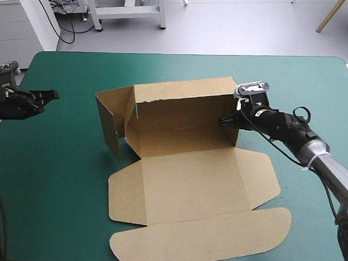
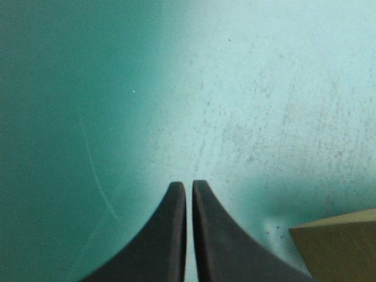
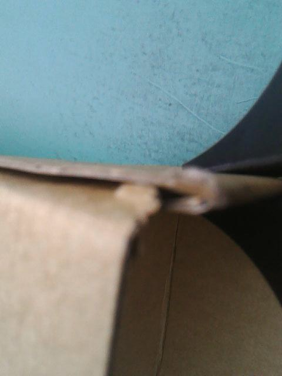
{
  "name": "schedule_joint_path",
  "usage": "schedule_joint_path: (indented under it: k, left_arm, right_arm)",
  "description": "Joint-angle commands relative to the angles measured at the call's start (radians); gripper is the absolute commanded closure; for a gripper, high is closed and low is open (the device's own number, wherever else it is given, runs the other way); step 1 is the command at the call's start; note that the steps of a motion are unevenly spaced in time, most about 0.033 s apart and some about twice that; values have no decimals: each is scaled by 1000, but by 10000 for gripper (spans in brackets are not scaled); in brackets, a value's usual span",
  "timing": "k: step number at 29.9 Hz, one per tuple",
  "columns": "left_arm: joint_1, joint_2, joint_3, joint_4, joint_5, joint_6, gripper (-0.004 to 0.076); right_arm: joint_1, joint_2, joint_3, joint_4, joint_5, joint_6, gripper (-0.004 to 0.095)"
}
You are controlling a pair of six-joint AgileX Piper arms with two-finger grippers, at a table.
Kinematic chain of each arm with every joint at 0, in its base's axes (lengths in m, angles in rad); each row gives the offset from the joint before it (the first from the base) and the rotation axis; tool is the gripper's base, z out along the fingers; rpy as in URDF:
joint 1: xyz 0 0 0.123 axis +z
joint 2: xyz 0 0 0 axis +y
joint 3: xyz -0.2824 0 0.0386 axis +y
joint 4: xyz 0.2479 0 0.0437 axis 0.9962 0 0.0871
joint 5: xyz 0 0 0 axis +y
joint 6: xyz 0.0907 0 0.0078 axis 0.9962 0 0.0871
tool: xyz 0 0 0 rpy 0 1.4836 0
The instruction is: Fold the box
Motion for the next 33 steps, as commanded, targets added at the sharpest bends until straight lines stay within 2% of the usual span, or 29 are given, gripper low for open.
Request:
schedule_joint_path:
  k: [1, 7, 10, 13, 19, 26, 29, 33]
  left_arm:
    - [101, -46, 57, -211, -58, 110, 710]
    - [300, -46, 194, -472, -64, 201, 710]
    - [338, -46, 237, -516, -75, 201, 710]
    - [340, -46, 260, -519, -94, 201, 710]
    - [340, -44, 261, -532, -107, 197, 712]
    - [340, -44, 261, -550, -114, 192, 719]
    - [340, -44, 261, -552, -114, 186, 719]
    - [340, -44, 261, -555, -114, 179, 719]
  right_arm:
    - [-6, -33, -32, 25, -22, 16, 922]
    - [-6, -33, -36, 25, -11, 16, 922]
    - [-12, -33, -73, 15, 50, 46, 921]
    - [-30, -33, -157, -29, 176, 139, 921]
    - [-40, -33, -400, -222, 510, 335, 921]
    - [-40, -28, -478, -240, 779, 409, 921]
    - [-36, -20, -478, -240, 855, 420, 921]
    - [-35, -14, -466, -234, 888, 422, 921]
